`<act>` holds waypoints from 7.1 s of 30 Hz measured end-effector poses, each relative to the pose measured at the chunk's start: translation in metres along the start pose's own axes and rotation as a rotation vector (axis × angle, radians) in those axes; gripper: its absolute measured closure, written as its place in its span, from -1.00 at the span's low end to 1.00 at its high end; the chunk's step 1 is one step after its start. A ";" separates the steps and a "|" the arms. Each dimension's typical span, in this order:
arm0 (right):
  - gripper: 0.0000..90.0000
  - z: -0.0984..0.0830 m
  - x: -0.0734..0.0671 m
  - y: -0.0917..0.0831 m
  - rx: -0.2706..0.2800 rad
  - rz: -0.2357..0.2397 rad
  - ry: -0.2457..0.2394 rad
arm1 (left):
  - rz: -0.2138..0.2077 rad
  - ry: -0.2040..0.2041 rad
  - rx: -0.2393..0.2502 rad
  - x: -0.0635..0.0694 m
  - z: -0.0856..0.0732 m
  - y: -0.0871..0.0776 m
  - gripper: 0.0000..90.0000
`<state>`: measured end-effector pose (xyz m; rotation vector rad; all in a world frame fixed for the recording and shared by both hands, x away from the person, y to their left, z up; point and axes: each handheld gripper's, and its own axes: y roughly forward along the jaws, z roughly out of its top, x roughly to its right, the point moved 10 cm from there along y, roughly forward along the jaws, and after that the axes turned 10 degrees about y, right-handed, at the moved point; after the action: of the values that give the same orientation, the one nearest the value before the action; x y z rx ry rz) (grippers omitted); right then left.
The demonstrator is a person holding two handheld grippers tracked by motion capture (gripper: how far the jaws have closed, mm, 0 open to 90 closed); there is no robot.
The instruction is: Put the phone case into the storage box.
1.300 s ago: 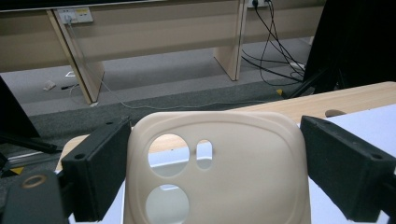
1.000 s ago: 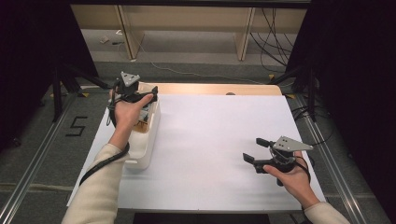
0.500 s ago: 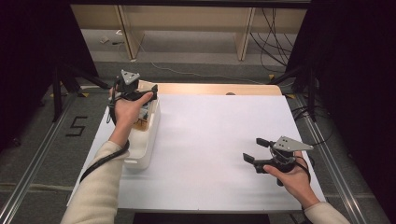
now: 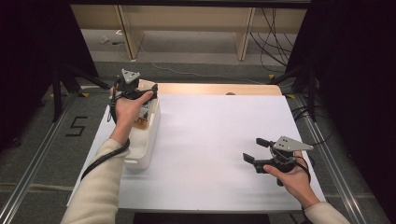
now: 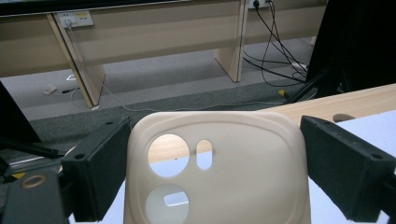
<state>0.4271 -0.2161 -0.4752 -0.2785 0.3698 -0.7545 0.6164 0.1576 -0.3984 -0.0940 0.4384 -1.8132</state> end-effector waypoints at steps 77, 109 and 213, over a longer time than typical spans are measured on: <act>-0.63 0.000 0.000 0.000 0.000 0.008 0.006 | -0.004 -0.009 -0.021 -0.009 0.007 0.032 -0.75; -0.63 0.000 -0.001 0.001 0.001 0.014 0.007 | -0.013 -0.019 0.001 -0.008 0.022 0.043 -0.75; -0.63 -0.001 0.000 0.001 -0.001 0.017 0.009 | -0.006 -0.024 -0.028 -0.019 0.003 0.078 -0.75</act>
<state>0.4271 -0.2158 -0.4761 -0.2726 0.3801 -0.7393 0.6937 0.1577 -0.4189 -0.1373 0.4470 -1.8105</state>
